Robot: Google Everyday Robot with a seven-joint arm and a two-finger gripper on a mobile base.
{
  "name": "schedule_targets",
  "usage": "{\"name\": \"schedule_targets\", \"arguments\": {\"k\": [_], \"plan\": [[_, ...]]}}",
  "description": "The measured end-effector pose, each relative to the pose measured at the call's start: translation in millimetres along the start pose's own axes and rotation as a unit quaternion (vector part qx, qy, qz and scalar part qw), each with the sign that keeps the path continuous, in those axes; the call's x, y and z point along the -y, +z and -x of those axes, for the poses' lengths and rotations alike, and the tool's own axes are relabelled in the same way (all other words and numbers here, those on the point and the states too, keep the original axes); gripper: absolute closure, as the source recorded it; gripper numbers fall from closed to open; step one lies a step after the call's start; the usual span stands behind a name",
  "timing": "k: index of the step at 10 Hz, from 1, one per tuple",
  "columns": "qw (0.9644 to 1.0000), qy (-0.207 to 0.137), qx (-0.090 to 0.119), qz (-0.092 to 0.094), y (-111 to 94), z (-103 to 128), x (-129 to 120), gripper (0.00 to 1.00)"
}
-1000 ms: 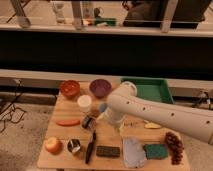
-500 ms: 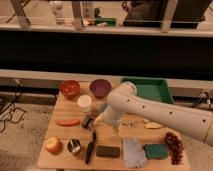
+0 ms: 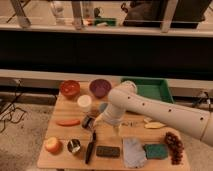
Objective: Wipe red bowl with brush
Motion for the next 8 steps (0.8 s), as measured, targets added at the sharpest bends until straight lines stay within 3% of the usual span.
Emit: {"name": "schedule_targets", "arguments": {"k": [4,6,8], "plan": [[1.0000,-0.003,0.001,0.000,0.8,0.7,-0.1,0.20],[0.9993,-0.038,0.007,0.001,9.8,8.8,5.9,0.20],[0.9959,-0.090,0.016,0.000,28.7,23.2,28.4,0.20]]}}
